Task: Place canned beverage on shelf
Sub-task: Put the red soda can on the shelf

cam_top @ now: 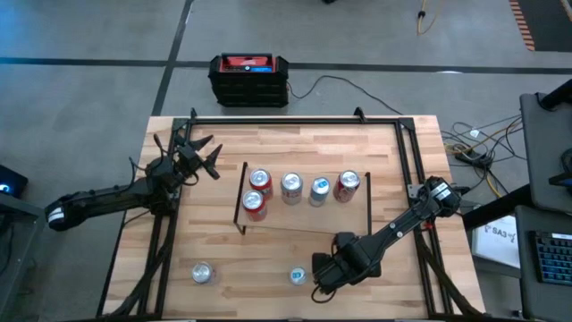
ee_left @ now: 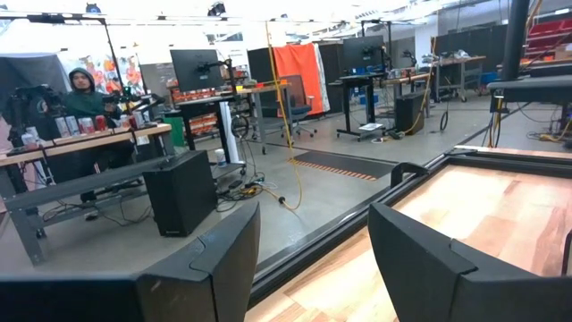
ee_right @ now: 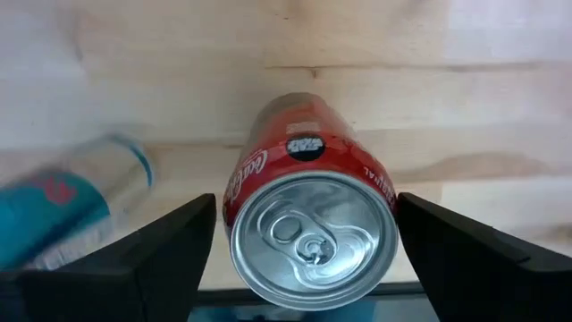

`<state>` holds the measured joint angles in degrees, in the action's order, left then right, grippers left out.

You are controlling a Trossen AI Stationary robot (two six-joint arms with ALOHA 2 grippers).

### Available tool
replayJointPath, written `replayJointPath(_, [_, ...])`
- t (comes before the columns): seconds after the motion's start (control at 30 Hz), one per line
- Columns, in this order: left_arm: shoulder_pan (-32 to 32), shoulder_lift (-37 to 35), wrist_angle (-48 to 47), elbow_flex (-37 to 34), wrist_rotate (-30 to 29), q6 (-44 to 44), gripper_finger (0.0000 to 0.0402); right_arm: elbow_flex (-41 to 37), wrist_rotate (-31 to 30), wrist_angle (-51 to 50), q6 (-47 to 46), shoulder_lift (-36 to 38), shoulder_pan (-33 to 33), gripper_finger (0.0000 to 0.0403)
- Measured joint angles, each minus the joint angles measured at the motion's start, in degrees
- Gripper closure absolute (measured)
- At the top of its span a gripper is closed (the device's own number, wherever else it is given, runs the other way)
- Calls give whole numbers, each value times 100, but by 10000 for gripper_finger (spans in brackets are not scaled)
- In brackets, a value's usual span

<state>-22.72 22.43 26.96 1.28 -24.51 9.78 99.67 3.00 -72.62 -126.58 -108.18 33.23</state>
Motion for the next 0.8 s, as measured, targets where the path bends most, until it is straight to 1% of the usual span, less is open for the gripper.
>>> replayJointPath(0.1, [0,-2,0,-2,0,0,207,-4,7,59,-594,-17,0,69])
replayJointPath(0.17, [1,-1,0,-1,0,0,207,-4,0,143,-733,-25,51,69])
replayJointPath(0.33, [0,-2,0,-2,0,0,207,-8,-20,141,-753,-28,219,69])
replayJointPath(0.43, [1,-2,0,-1,-2,0,207,-8,-109,99,-1045,-28,375,69])
replayJointPath(0.5, [0,-1,0,-1,-1,0,207,-8,-446,38,-1129,-65,533,69])
replayJointPath(0.67, [2,-2,0,0,0,0,207,-10,-1751,22,-1187,-320,1011,69])
replayJointPath(0.8, [2,0,0,0,-2,0,207,9,-2452,-128,-1522,-592,1268,69])
